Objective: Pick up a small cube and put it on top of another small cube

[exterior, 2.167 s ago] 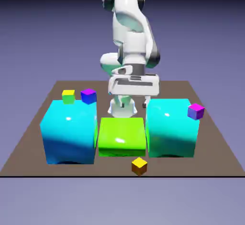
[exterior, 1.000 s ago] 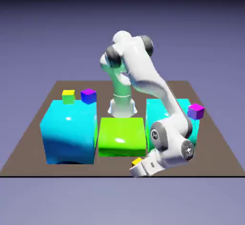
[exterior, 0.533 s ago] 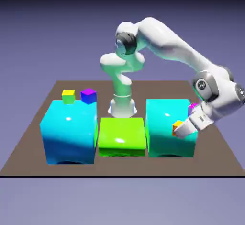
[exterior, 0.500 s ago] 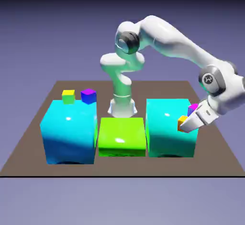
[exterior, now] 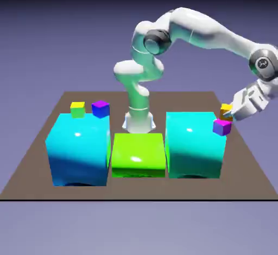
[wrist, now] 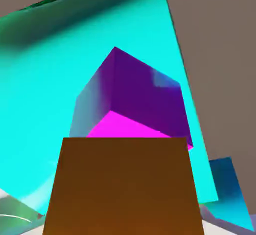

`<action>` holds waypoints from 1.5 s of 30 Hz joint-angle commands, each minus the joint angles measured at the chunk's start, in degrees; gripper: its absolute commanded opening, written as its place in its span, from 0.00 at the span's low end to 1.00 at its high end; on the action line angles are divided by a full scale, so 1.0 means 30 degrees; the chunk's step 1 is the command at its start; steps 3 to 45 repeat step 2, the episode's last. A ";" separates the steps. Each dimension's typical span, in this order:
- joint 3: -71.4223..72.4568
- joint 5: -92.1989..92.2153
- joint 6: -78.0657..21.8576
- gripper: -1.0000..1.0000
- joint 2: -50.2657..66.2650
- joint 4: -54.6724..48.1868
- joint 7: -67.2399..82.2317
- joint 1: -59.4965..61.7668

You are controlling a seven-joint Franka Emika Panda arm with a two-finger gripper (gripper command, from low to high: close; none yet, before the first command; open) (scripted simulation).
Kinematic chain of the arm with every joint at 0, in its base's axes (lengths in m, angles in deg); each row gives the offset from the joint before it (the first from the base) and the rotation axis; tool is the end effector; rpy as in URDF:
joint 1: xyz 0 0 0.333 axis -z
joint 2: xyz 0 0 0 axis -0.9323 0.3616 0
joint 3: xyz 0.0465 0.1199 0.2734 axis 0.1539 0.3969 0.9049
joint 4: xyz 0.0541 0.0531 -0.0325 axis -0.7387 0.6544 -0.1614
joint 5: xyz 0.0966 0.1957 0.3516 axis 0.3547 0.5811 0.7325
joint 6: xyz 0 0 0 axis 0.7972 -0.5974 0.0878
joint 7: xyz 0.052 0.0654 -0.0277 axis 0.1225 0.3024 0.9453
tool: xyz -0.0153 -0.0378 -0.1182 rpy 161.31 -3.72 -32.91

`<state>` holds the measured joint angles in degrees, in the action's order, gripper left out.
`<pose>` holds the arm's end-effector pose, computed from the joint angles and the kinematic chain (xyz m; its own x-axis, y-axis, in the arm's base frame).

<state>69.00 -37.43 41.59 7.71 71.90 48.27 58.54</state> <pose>0.4168 0.4038 0.3219 0.8322 0.2054 -0.5150 0.4920 -0.7018 0.5151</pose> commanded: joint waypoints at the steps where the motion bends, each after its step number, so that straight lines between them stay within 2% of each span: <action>1: 0.0000 0.0000 0.0000 1.00 0.0000 0.0000 0.0000 0.0000; 45: -0.0047 -0.0083 -0.0464 1.00 0.0203 -0.0691 0.0065 -0.0306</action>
